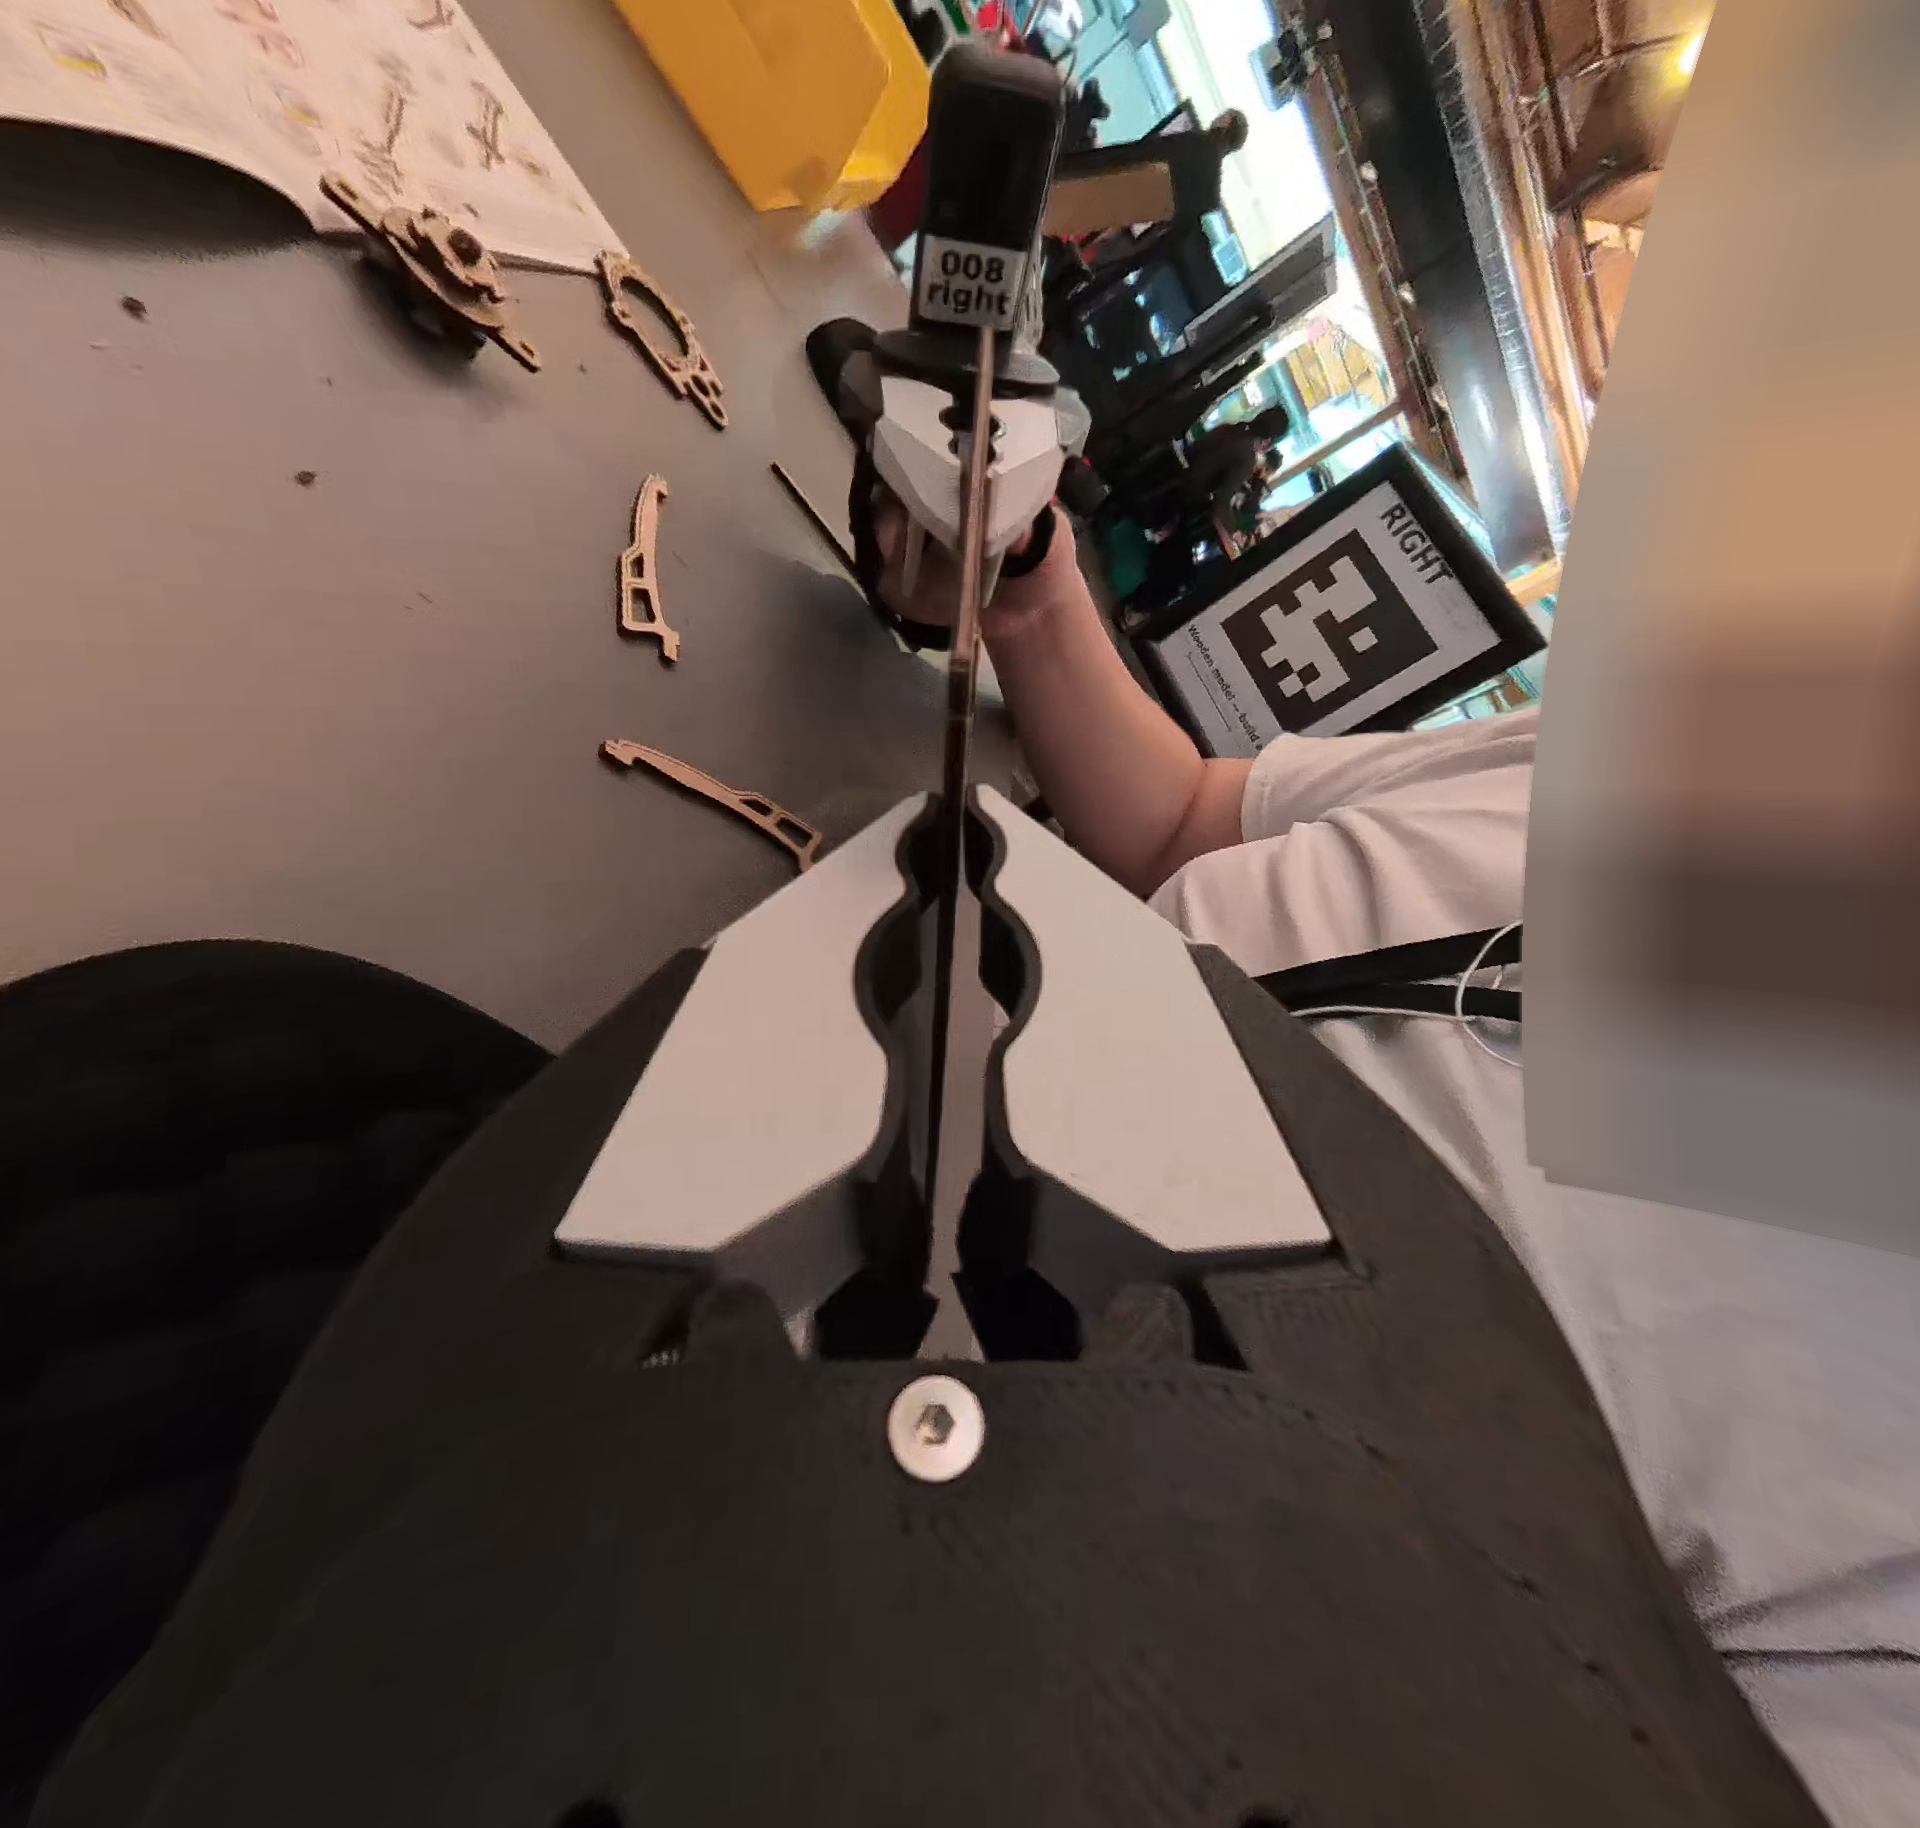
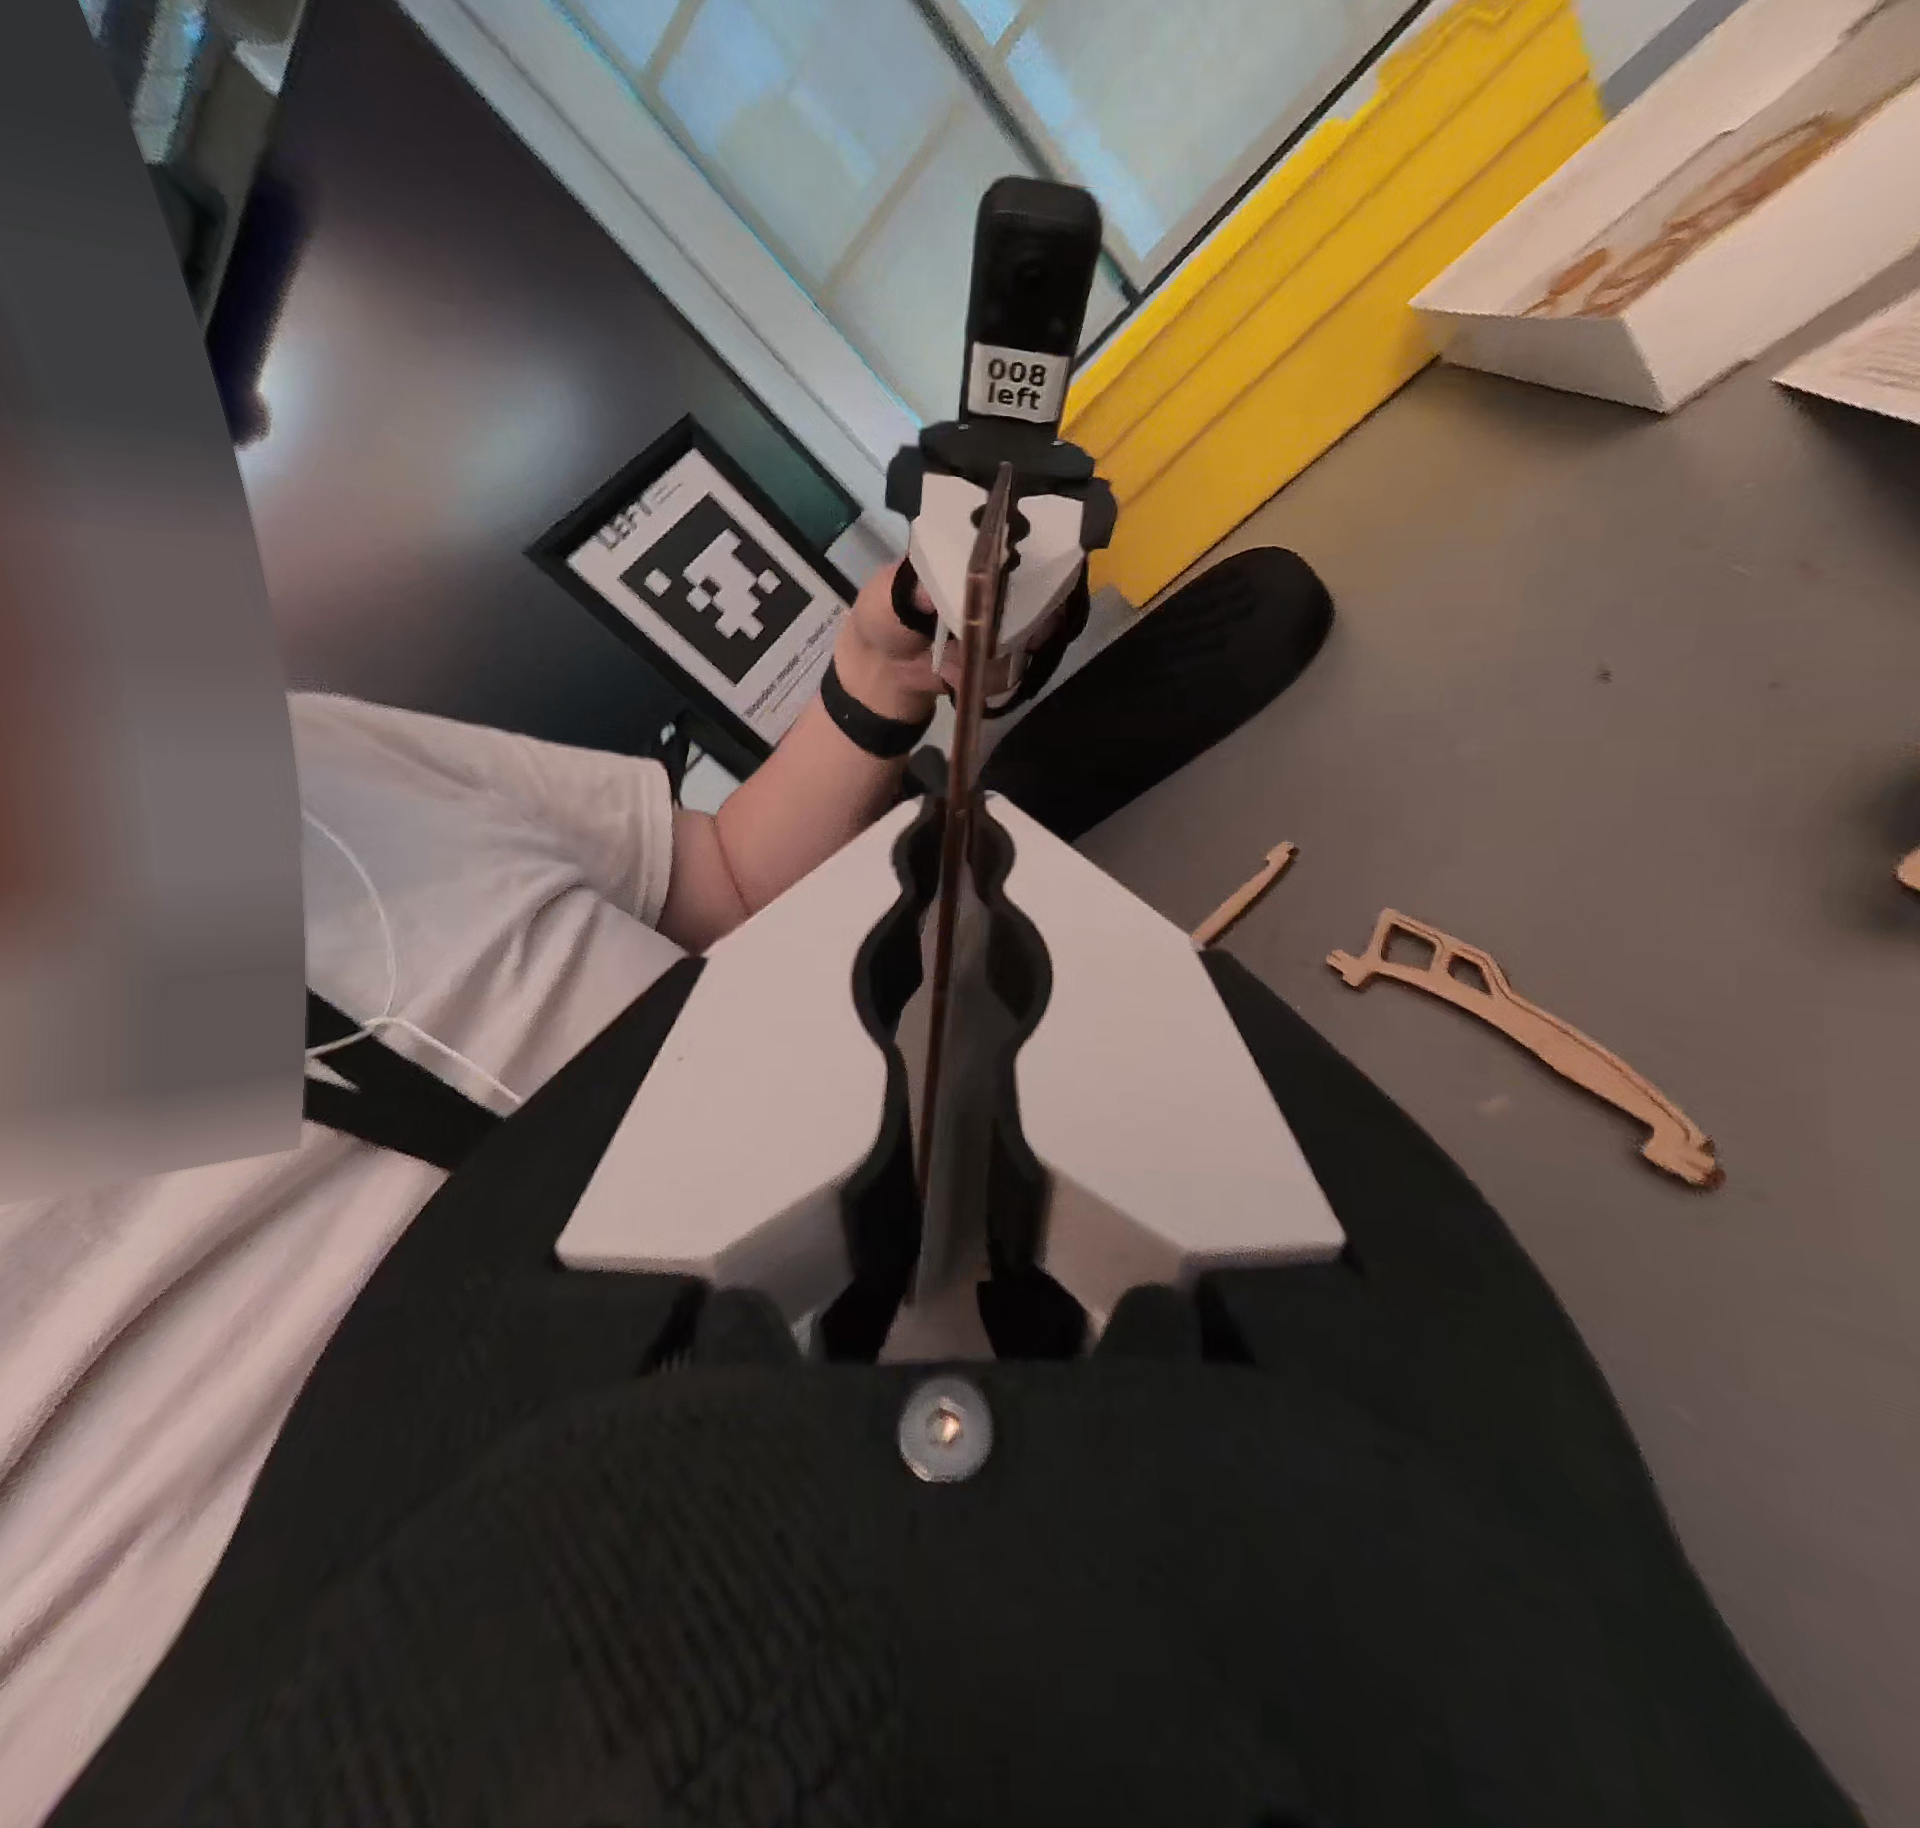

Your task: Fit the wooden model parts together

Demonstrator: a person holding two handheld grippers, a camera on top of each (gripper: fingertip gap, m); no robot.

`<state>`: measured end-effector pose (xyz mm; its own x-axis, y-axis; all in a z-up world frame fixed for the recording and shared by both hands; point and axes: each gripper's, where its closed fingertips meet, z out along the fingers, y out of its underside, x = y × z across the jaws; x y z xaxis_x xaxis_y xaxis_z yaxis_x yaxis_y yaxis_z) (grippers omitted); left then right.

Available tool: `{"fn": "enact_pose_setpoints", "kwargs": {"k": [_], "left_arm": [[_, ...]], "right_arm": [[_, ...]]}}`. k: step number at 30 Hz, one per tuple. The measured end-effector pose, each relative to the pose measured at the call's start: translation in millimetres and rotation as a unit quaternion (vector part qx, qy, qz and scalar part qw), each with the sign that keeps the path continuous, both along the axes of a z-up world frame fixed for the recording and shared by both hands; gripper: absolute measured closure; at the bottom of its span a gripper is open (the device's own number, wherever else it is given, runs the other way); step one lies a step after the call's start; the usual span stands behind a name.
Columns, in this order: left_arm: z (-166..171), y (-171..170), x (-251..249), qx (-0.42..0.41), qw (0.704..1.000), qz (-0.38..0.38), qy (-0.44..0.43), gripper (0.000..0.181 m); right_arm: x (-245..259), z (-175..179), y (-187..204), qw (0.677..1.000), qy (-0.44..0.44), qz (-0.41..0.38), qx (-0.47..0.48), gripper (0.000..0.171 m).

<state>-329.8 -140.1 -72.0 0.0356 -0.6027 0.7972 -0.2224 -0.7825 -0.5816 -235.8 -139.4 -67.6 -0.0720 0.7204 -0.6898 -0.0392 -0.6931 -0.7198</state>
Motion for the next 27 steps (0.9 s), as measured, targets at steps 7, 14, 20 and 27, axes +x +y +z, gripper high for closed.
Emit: {"fn": "enact_pose_setpoints", "kwargs": {"k": [7,14,20,27], "left_arm": [[14.3,-15.0,-40.1,0.050,0.998,0.043,0.010,0.181],[29.9,-13.3,-81.1,0.070,0.992,0.105,0.024,0.181],[31.0,-16.0,-95.6,0.071,0.989,0.125,0.039,0.181],[27.6,-14.7,-100.8,0.062,0.988,0.138,0.039,0.181]], "right_arm": [[23.1,-20.0,35.6,0.957,-0.200,-0.035,0.207,0.137],[4.8,-88.1,52.0,0.877,-0.377,0.048,0.296,0.138],[32.3,-96.1,61.6,0.851,-0.456,0.039,0.259,0.160],[99.5,-82.4,55.3,0.860,-0.474,-0.105,0.159,0.158]]}}
